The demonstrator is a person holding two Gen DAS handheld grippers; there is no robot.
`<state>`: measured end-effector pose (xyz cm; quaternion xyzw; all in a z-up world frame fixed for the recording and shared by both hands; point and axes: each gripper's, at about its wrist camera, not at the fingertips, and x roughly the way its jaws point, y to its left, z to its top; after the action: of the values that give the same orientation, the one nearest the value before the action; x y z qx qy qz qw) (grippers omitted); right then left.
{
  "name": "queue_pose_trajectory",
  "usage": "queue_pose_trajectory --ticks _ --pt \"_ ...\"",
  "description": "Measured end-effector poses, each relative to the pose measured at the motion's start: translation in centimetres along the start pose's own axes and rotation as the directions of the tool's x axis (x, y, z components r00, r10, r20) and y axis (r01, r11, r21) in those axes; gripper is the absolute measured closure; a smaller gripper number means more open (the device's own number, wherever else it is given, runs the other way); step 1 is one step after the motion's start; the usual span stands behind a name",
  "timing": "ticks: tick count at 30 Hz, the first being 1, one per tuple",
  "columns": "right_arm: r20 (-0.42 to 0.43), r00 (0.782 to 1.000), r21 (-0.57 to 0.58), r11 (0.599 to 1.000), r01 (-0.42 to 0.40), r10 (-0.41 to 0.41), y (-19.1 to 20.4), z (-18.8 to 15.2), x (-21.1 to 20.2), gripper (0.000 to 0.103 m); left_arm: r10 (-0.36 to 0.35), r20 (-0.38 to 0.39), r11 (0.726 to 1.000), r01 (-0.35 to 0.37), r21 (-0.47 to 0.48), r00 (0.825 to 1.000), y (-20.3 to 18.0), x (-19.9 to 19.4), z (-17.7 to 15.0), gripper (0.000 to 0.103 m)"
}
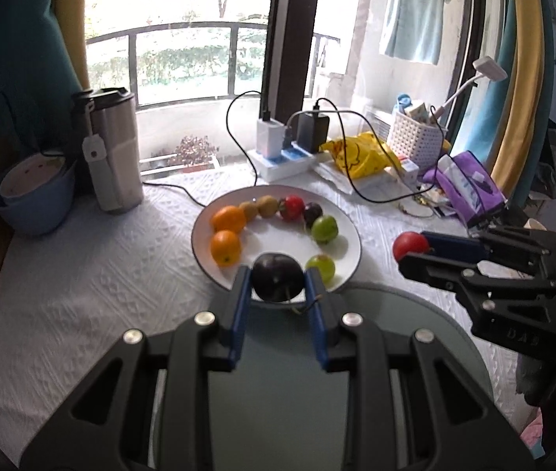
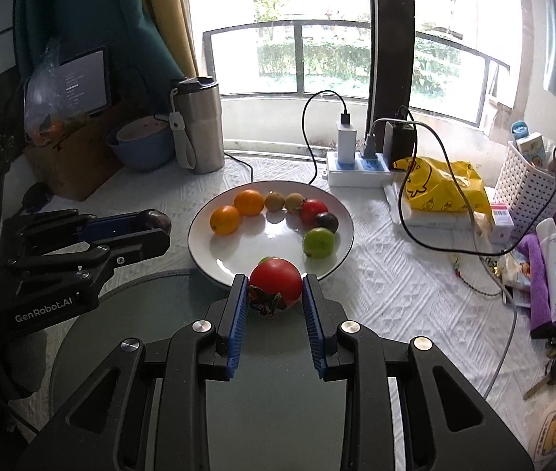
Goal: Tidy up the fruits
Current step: 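Carry the tomato and plum onto the white plate and release both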
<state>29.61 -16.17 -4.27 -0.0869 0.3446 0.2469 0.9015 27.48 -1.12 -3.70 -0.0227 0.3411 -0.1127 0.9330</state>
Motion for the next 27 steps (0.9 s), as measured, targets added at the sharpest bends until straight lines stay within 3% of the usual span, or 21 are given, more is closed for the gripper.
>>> queue_pose_trajectory --ticks 15,27 --pt "-0.013 1.000 0.002 1.000 -0.020 0.021 -1.7 2.0 5.0 0.073 -0.017 -0.037 0.999 0.015 -0.047 0.999 2.1 5.5 1.6 0.074" --pt "-0.061 0.996 0.021 0.998 -0.064 0.065 -1.9 1.8 9.2 0.073 -0.061 -0.109 0.993 0.049 -0.110 0.992 4.1 8.6 0.8 0.074"
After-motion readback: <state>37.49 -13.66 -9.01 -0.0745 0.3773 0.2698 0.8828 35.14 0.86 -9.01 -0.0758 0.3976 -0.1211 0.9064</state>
